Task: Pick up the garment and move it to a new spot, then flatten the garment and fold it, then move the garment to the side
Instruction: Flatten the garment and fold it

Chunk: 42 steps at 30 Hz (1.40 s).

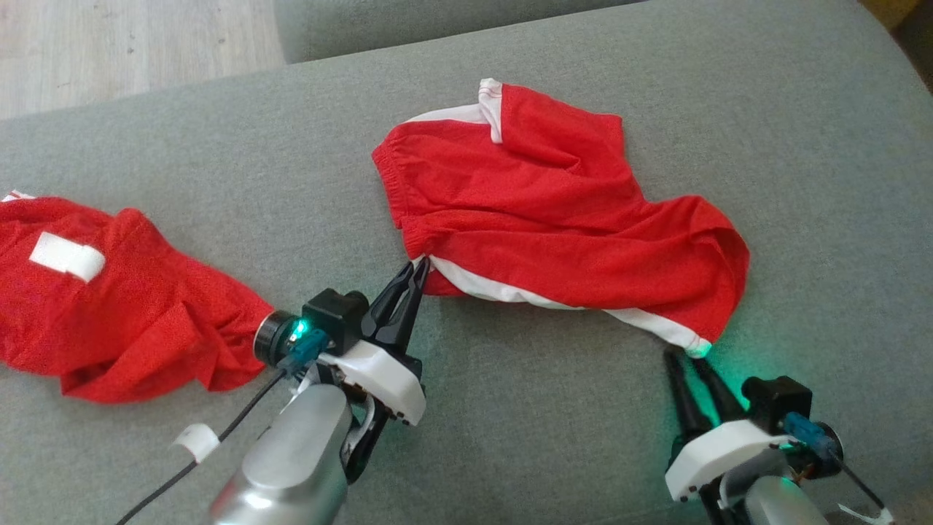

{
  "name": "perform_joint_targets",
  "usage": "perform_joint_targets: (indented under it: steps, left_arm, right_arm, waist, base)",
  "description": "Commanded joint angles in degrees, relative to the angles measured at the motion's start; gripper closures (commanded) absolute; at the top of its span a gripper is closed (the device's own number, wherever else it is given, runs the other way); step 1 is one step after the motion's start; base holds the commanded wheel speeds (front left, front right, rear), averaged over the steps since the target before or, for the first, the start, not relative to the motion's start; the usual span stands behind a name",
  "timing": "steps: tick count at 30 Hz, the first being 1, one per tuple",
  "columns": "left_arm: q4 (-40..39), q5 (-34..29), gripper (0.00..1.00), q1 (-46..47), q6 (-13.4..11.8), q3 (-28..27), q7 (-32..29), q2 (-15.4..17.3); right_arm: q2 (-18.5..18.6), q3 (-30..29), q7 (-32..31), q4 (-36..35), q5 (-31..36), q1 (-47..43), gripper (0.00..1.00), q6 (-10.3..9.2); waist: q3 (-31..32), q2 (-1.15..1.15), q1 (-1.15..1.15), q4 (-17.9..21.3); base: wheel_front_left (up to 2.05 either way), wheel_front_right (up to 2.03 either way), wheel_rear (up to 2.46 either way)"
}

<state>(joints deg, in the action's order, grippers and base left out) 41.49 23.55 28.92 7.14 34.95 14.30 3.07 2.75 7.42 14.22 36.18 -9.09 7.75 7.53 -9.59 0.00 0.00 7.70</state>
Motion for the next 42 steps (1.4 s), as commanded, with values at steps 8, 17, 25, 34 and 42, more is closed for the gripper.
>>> perform_joint_targets:
  steps: [8,17,25,34,42]
  left_arm:
    - [-1.13,-0.71,1.00,0.31,0.29,-3.12,0.70,0.38]
    - [-1.28,-1.14,1.00,-0.24,0.32,-4.40,0.70,0.47]
    - [-1.68,-1.56,1.00,-0.90,0.34,-5.14,0.70,0.39]
    - [0.28,-0.34,1.00,-2.00,0.34,-2.16,0.70,0.38]
    - [1.13,0.99,0.00,-1.12,0.14,-2.38,0.70,1.29]
  right_arm:
    - [0.92,0.18,0.76,-2.58,0.08,0.47,1.00,-0.04]
    - [1.04,-3.45,0.77,-5.74,1.17,-1.62,1.00,-0.04]
    - [0.72,-8.48,0.77,-7.08,3.83,-2.54,1.00,-0.04]
    - [0.27,-9.91,0.77,-6.56,5.11,-2.92,0.75,-0.04]
    - [0.15,-9.68,0.77,-11.03,2.24,-3.37,0.00,-0.04]
  waist:
    - [1.14,0.00,0.00,0.21]
    - [1.79,0.00,0.00,0.77]
    - [2.15,0.00,0.00,1.08]
    - [2.63,0.00,0.00,0.71]
    - [3.21,0.00,0.00,0.24]
  base:
    - [0.00,0.00,0.00]
    - [0.00,0.00,0.00]
    - [0.00,0.00,0.00]
    - [0.00,0.00,0.00]
    - [0.00,0.00,0.00]
